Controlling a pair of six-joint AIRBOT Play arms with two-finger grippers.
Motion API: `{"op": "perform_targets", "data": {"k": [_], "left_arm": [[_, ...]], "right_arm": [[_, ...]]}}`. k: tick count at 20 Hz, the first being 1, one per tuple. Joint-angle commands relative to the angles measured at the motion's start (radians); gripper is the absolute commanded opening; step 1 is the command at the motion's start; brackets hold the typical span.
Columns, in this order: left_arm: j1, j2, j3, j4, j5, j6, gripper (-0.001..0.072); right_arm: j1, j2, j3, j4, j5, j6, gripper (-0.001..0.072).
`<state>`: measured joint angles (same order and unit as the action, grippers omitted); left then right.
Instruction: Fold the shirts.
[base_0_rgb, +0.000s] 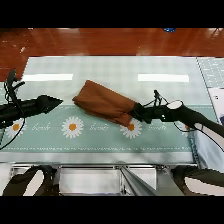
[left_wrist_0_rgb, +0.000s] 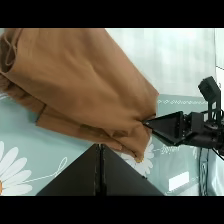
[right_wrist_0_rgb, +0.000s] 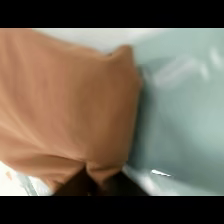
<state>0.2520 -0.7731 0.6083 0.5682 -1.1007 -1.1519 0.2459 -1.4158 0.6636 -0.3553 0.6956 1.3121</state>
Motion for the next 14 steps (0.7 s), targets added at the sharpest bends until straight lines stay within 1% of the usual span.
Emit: {"op": "perform_targets", "data": {"k": [1, 3, 4, 5, 6, 9, 10, 11, 12, 13, 14], "left_arm": [[0.001, 0.0, 0.0, 0.0, 0.001, 0.0, 0.0015], [0.001, -0.001, 0.0, 0.0, 0.0, 0.0, 0.0016], [0.001, -0.004, 0.0, 0.0, 0.0, 0.0, 0.0015], [0.001, -0.01, 0.0, 0.0, 0.0, 0.0, 0.0015], [0.001, -0.017, 0.0, 0.0, 0.001, 0.0, 0.0015], [0.001, -0.037, 0.0, 0.0, 0.001, 0.002, 0.0015], [0.001, -0.043, 0.0, 0.0, 0.001, 0.033, 0.0015], [0.001, -0.049, 0.0, 0.002, 0.0, 0.084, 0.0015], [0.001, -0.055, 0.0, 0.011, 0.001, 0.111, 0.0015], [0.001, -0.061, 0.0, 0.017, 0.0, 0.111, 0.0015], [0.001, -0.065, 0.0, 0.018, 0.0, 0.111, 0.0016]], "right_arm": [[0.001, -0.077, 0.125, 0.092, 0.098, -0.158, 0.0024], [0.001, -0.078, 0.218, 0.08, 0.145, -0.169, 0.0024], [0.001, -0.078, 0.281, 0.047, 0.168, -0.168, 0.0024], [0.002, -0.078, 0.368, -0.003, 0.196, -0.143, 0.0024], [0.001, -0.078, 0.46, -0.055, 0.218, -0.104, 0.0024], [-0.003, -0.078, 0.766, -0.256, 0.244, 0.076, 0.0023], [-0.008, -0.078, 0.854, -0.331, 0.261, 0.146, 0.0024], [-0.017, -0.078, 0.943, -0.424, 0.293, 0.211, 0.0024], [-0.027, -0.078, 1.017, -0.501, 0.333, 0.264, 0.0024], [-0.044, -0.078, 1.092, -0.562, 0.391, 0.311, 0.0024], [-0.066, -0.078, 1.154, -0.594, 0.449, 0.336, 0.0024]]}}
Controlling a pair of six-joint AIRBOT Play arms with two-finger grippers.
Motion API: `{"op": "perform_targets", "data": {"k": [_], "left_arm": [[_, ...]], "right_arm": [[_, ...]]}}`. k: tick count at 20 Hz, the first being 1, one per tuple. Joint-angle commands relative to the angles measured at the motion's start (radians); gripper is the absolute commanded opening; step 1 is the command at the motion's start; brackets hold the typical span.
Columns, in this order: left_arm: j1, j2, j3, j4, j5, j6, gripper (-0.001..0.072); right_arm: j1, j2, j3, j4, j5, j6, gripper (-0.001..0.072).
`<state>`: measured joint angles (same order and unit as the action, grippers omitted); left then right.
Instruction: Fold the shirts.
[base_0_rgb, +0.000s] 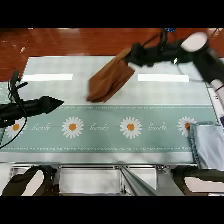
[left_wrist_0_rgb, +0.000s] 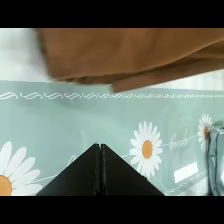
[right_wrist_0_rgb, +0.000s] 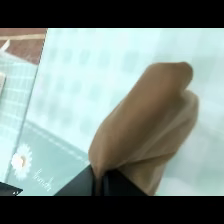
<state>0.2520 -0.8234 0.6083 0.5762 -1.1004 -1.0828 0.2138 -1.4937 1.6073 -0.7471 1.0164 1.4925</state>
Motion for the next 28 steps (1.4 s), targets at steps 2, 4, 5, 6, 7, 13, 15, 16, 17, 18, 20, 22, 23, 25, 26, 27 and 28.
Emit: {"op": "perform_targets", "data": {"k": [2, 4, 5, 6, 7, 13, 15, 16, 17, 18, 20, 22, 23, 25, 26, 27, 28], "left_arm": [[0.001, -0.014, 0.0, 0.01, 0.001, 0.042, 0.0015], [-0.021, -0.011, 0.0, 0.043, 0.001, 0.087, 0.0015], [-0.042, -0.011, 0.0, 0.074, 0.005, 0.099, 0.0015], [-0.068, -0.012, 0.0, 0.107, 0.013, 0.099, 0.0015], [-0.089, -0.012, 0.0, 0.122, 0.022, 0.099, 0.0015], [-0.179, -0.012, 0.0, 0.124, 0.101, 0.099, 0.0015], [-0.201, -0.012, 0.0, 0.124, 0.158, 0.098, 0.0015], [-0.213, -0.012, 0.0, 0.124, 0.185, 0.098, 0.0015], [-0.227, -0.012, 0.0, 0.124, 0.211, 0.098, 0.0015], [-0.241, -0.012, 0.0, 0.124, 0.233, 0.098, 0.0015], [-0.27, -0.013, 0.0, 0.124, 0.275, 0.098, 0.0015], [-0.302, -0.013, 0.0, 0.124, 0.325, 0.098, 0.0015], [-0.316, -0.015, 0.0, 0.124, 0.349, 0.098, 0.0015], [-0.341, -0.019, 0.0, 0.124, 0.393, 0.098, 0.0015], [-0.352, -0.023, 0.0, 0.123, 0.411, 0.098, 0.0015], [-0.362, -0.029, 0.0, 0.123, 0.428, 0.098, 0.0015], [-0.373, -0.036, 0.0, 0.122, 0.446, 0.098, 0.0015]], "right_arm": [[-0.092, 0.006, 0.312, -0.197, 0.243, 0.177, 0.0024], [-0.158, 0.043, 0.342, -0.184, 0.304, 0.179, 0.0024], [-0.196, 0.066, 0.342, -0.189, 0.323, 0.186, 0.0024], [-0.242, 0.09, 0.342, -0.197, 0.342, 0.2, 0.0024], [-0.291, 0.114, 0.342, -0.201, 0.364, 0.208, 0.0024], [-0.591, 0.263, 0.341, -0.299, 0.609, 0.237, 0.0023], [-0.655, 0.318, 0.341, -0.364, 0.674, 0.23, 0.0023], [-0.686, 0.342, 0.341, -0.391, 0.695, 0.231, 0.0023], [-0.713, 0.36, 0.341, -0.409, 0.719, 0.23, 0.0023], [-0.743, 0.372, 0.341, -0.424, 0.755, 0.231, 0.0023], [-0.798, 0.396, 0.315, -0.473, 0.824, 0.23, 0.0023], [-0.863, 0.445, 0.242, -0.547, 0.841, 0.227, 0.0022], [-0.905, 0.478, 0.185, -0.581, 0.841, 0.224, 0.0022], [-0.998, 0.551, 0.041, -0.645, 0.841, 0.197, 0.0023], [-1.046, 0.59, -0.038, -0.689, 0.841, 0.182, 0.0022], [-1.097, 0.633, -0.125, -0.755, 0.841, 0.165, 0.0022], [-1.147, 0.67, -0.203, -0.821, 0.841, 0.148, 0.0022]]}}
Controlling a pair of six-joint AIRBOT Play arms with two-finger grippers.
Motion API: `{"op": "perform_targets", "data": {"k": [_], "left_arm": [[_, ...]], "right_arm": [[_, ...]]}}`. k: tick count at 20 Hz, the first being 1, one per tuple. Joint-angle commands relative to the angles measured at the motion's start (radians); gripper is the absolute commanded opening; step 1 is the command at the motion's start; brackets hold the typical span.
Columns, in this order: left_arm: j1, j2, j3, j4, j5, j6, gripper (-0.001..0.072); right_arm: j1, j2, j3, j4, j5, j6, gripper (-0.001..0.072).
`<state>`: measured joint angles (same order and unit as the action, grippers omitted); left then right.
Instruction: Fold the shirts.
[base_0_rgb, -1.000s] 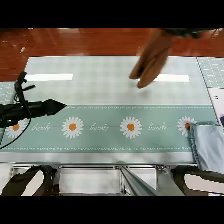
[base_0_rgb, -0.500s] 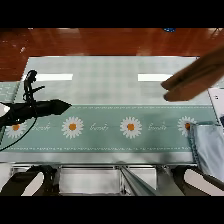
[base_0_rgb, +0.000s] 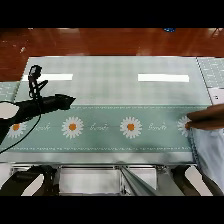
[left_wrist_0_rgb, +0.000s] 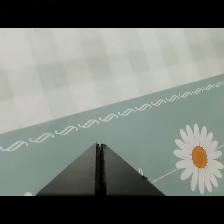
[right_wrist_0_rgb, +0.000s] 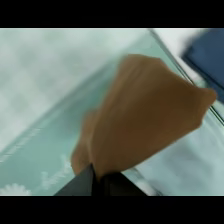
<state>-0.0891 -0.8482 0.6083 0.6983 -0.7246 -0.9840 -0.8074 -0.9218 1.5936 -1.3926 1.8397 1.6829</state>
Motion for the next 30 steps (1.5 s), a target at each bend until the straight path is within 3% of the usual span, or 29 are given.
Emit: {"op": "perform_targets", "data": {"k": [1, 6, 7, 8, 9, 13, 15, 16, 18, 20, 22, 23, 25, 28, 30], "left_arm": [[-0.042, -0.02, 0.0, 0.0, 0.088, -0.001, 0.0015], [-0.062, -0.111, 0.0, -0.01, 0.124, -0.069, 0.0015], [-0.063, -0.126, 0.0, -0.01, 0.114, -0.069, 0.0015], [-0.062, -0.141, 0.0, -0.01, 0.109, -0.068, 0.0015], [-0.062, -0.154, 0.0, -0.01, 0.111, -0.068, 0.0015], [0.029, -0.181, 0.07, 0.009, 0.111, -0.069, 0.0015], [0.145, -0.181, 0.2, 0.008, 0.069, -0.069, 0.0015], [0.202, -0.181, 0.291, 0.008, 0.027, -0.069, 0.0015], [0.271, -0.181, 0.467, 0.009, -0.051, -0.08, 0.0015], [0.273, -0.182, 0.613, 0.01, -0.116, -0.106, 0.0014], [0.216, -0.184, 0.703, 0.014, -0.152, -0.142, 0.0014], [0.167, -0.186, 0.718, 0.043, -0.159, -0.166, 0.0014], [0.058, -0.209, 0.692, 0.226, -0.181, -0.249, 0.0014], [-0.048, -0.33, 0.629, 0.48, -0.204, -0.425, 0.0015], [-0.05, -0.423, 0.642, 0.499, -0.275, -0.473, 0.0015]], "right_arm": [[-0.18, 0.135, -0.267, -0.248, 0.018, -0.055, 0.0023], [-0.345, 0.253, -0.583, -0.523, 0.018, -0.042, 0.0025], [-0.358, 0.259, -0.636, -0.565, 0.016, -0.006, 0.01], [-0.359, 0.259, -0.682, -0.573, 0.012, 0.009, 0.037], [-0.359, 0.254, -0.714, -0.57, 0.005, 0.008, 0.0409], [-0.324, 0.212, -0.676, -0.53, -0.114, 0.016, 0.0406], [-0.27, 0.172, -0.555, -0.382, -0.23, 0.033, 0.0384], [-0.224, 0.141, -0.475, -0.249, -0.283, 0.044, 0.0241], [-0.103, 0.068, -0.335, 0.079, -0.393, 0.021, 0.0024], [0.079, -0.003, -0.237, 0.382, -0.535, -0.029, 0.0024], [0.338, -0.065, -0.17, 0.508, -0.705, -0.117, 0.0024], [0.484, -0.098, -0.152, 0.472, -0.763, -0.137, 0.0024], [0.74, -0.175, -0.154, 0.224, -0.768, -0.117, 0.0024], [0.976, -0.347, -0.208, -0.261, -0.681, 0.071, 0.0024], [1.0, -0.438, -0.255, -0.347, -0.61, 0.154, 0.0024]]}}
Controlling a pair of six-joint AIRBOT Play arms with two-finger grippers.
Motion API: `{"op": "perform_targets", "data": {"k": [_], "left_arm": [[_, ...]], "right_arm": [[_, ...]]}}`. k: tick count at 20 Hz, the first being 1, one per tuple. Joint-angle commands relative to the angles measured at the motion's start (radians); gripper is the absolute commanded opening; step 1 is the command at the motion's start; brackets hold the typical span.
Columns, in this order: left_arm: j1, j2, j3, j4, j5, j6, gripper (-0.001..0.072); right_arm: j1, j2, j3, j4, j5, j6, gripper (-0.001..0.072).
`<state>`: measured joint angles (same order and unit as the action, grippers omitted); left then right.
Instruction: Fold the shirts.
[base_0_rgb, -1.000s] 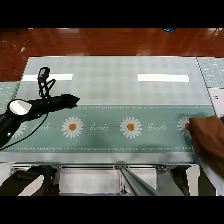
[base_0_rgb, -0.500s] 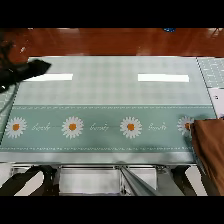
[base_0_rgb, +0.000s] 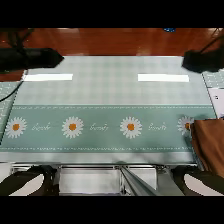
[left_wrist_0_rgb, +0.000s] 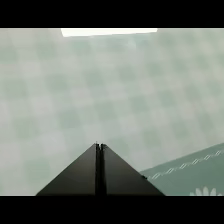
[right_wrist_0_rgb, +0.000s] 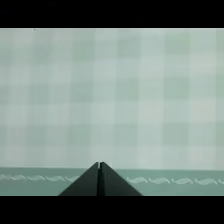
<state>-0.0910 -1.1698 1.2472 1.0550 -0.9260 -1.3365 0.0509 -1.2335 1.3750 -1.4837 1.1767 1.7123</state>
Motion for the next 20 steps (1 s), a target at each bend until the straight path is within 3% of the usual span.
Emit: {"op": "perform_targets", "data": {"k": [1, 20], "left_arm": [[-0.044, -0.132, 0.009, 0.143, -0.096, -0.119, 0.0015], [-0.032, -0.153, 0.009, 0.146, -0.103, -0.116, 0.0016]], "right_arm": [[0.137, -0.151, -0.055, -0.253, 0.06, 0.133, 0.0024], [0.137, -0.163, -0.06, -0.252, 0.069, 0.116, 0.0024]]}}
